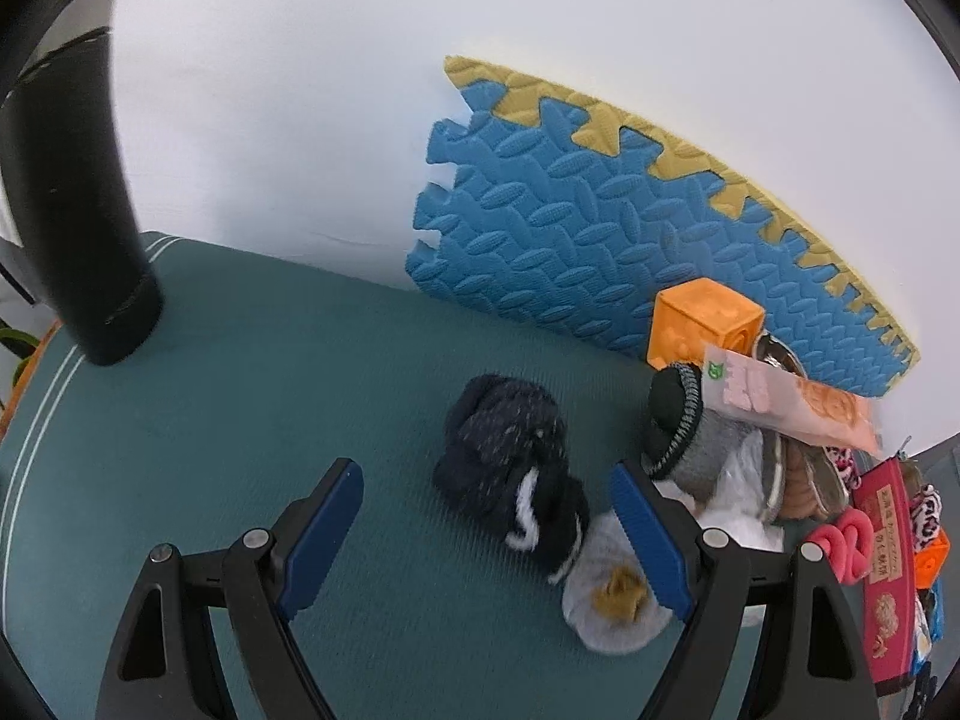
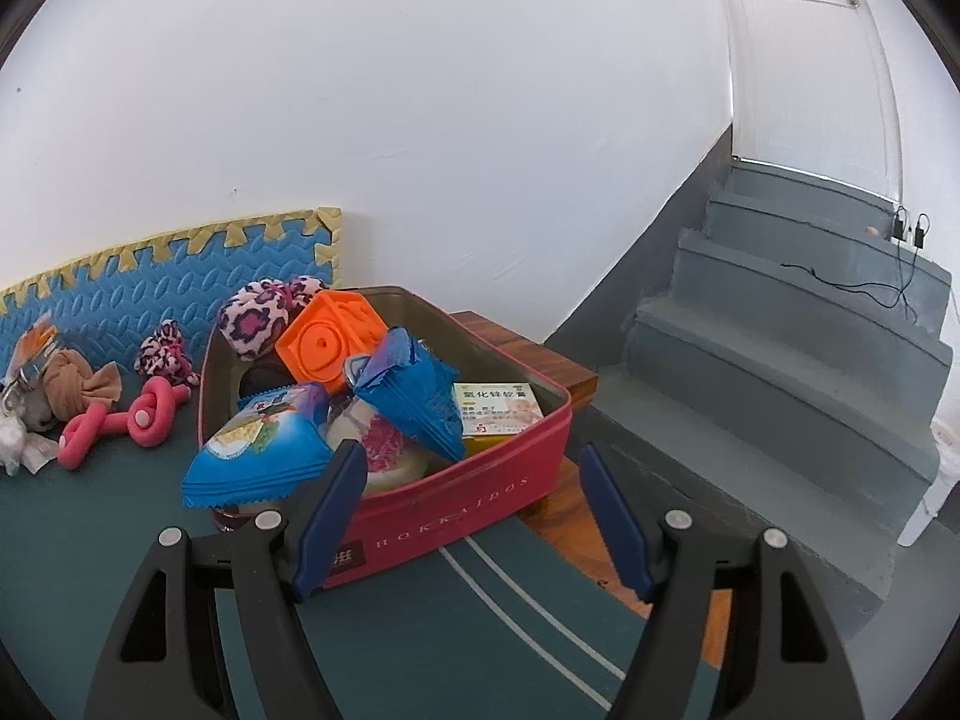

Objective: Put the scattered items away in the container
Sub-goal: 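Grasp the dark navy knit sock with the left tool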

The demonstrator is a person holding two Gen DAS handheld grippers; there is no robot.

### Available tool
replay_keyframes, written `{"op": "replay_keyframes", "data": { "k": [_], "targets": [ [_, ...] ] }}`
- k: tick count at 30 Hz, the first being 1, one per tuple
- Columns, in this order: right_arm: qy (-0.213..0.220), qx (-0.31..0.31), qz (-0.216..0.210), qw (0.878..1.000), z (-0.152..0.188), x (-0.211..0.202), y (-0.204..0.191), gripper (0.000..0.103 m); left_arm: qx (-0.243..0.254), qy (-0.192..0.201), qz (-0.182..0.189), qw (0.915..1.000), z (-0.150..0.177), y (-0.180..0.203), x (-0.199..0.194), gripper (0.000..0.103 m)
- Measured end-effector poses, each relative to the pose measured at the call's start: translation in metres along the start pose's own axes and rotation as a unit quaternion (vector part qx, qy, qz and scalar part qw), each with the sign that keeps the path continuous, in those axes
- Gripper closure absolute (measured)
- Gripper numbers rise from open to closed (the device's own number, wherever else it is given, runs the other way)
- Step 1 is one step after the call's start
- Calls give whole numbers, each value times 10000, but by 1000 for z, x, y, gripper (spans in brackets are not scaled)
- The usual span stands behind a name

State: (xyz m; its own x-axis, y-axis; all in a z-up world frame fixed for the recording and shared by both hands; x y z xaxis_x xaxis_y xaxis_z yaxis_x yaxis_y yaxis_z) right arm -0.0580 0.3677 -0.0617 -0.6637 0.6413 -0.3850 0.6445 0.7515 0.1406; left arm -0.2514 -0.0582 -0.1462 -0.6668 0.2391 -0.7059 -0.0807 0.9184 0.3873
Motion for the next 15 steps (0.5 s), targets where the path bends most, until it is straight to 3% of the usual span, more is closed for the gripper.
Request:
{"op": "replay_keyframes", "data": {
  "k": [7,9,10,11,12,15],
  "targets": [
    [31,-96,63,9999,0,0,-3,26,-136,-87,-19,9999,0,-5,17,19],
    [40,-122,82,9999,0,0,-4,27,-92,-73,-16,9999,2,-5,15,28],
    [47,-137,94,9999,0,0,-4,26,-72,-64,0,10000,2,-4,14,36],
    [52,-149,103,9998,0,0,-5,26,-51,-54,15,10000,3,-4,13,51],
    [56,-157,108,9998,0,0,-5,27,-59,-41,17,10000,4,-4,11,56],
    [69,-187,132,9997,0,0,-5,27,-139,35,-24,9999,6,-6,3,57]
  ]
}}
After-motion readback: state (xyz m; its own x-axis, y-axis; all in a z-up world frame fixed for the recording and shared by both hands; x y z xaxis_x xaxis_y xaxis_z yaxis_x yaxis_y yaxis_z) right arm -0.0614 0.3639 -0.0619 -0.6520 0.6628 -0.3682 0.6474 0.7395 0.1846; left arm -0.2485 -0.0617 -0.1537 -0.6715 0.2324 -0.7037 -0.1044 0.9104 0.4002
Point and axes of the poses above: each gripper's, at about its wrist camera, not at the fingertips, and x roughly the way its jaws point, y to its right, z to its underside, the point moved 7 cm from there along x, roughly the way its jaws point, and after that the axes turned 9 degrees about z, right-handed, at the moved point
